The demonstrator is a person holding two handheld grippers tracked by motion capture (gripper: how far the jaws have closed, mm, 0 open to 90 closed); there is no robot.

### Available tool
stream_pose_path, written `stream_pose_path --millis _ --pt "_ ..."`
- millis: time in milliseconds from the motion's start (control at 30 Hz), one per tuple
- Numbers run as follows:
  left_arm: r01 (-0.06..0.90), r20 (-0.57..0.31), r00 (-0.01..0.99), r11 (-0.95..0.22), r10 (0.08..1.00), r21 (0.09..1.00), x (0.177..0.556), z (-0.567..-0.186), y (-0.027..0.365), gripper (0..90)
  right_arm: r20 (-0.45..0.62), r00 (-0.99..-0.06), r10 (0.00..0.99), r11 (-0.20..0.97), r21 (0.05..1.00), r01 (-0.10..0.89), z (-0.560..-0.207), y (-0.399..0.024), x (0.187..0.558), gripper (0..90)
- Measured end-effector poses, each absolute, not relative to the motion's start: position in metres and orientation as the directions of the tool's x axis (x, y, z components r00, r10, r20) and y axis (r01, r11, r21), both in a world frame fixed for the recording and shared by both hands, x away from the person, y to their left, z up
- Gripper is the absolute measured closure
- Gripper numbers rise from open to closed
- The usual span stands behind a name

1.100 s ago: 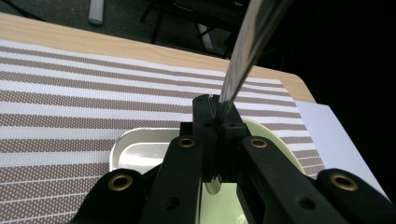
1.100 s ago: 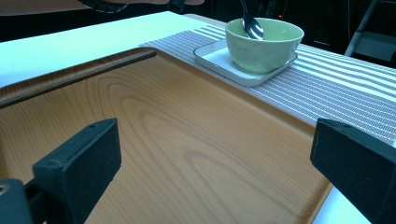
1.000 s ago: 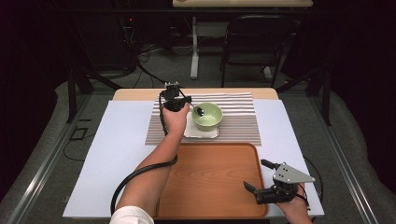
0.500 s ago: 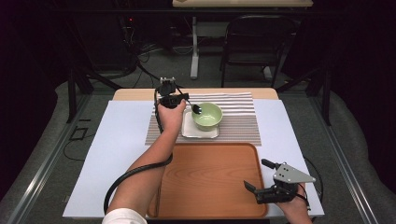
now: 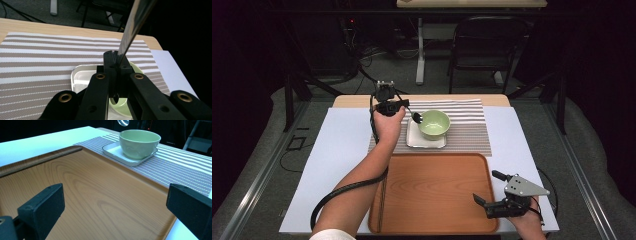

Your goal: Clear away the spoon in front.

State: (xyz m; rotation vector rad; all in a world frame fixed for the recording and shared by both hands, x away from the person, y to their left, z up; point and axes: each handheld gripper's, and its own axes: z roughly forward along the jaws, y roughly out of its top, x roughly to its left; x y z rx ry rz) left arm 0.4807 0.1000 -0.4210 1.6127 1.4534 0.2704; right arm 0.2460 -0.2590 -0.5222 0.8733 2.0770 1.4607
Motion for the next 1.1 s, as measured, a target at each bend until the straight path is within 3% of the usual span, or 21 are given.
stream_pose_path --millis 1100 --pt "0.749 -0.420 0.387 -0.015 0.821 0.662 0.389 -0.451 0.145 89.2 -0.007 -0.695 0.719 0.239 0.941 0.238 -0.522 -0.258 0.246 1.7"
